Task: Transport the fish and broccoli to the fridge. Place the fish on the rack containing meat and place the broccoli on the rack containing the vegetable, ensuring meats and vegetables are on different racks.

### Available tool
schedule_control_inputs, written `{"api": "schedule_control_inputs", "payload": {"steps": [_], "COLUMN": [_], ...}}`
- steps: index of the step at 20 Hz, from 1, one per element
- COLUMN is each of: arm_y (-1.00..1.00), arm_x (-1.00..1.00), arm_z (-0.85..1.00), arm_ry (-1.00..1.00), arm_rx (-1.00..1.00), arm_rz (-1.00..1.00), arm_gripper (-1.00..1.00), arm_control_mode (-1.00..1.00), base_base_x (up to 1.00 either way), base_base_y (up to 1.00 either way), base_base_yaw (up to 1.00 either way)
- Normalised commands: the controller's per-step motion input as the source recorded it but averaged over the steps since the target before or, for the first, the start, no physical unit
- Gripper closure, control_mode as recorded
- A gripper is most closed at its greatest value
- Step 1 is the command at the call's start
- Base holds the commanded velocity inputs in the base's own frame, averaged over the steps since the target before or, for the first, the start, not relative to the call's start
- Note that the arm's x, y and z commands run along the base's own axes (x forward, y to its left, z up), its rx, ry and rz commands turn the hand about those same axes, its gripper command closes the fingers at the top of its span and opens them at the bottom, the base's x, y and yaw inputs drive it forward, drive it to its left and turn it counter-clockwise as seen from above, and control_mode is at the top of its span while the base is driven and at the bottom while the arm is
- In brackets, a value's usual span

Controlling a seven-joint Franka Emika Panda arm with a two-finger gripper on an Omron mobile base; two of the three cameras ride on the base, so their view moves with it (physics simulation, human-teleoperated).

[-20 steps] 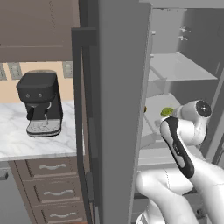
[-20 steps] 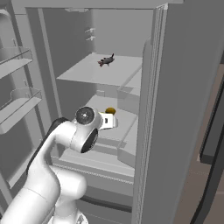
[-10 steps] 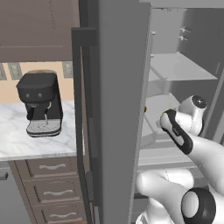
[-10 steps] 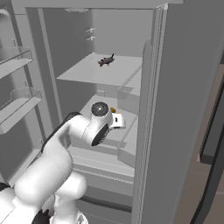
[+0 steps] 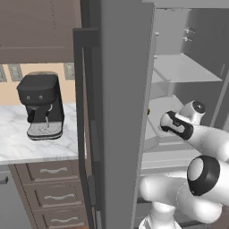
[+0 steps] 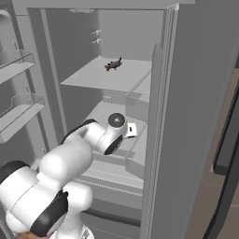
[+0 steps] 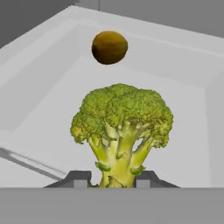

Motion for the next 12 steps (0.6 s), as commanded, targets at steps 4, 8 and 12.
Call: {"api": "schedule_control_inputs", "payload": {"steps": [4,8,12], "arm_y": [-0.01,-0.01,0.00], "arm_x": [0.73,0.66,0.49], "arm_z": [-0.49,-0.35,-0.27], "arm_ry": [0.04,0.14,0.09], "arm_rx": [0.00,0.00,0.00], "arm_rz": [0.03,0.01,0.01], "arm_gripper": [1.00,1.00,1.00], "arm_control_mode": [-1.00,-1.00,-1.00], "base_base_x": [0.00,0.00,0.00], "base_base_y": [0.00,0.00,0.00], "base_base_yaw": [0.00,0.00,0.00]}}
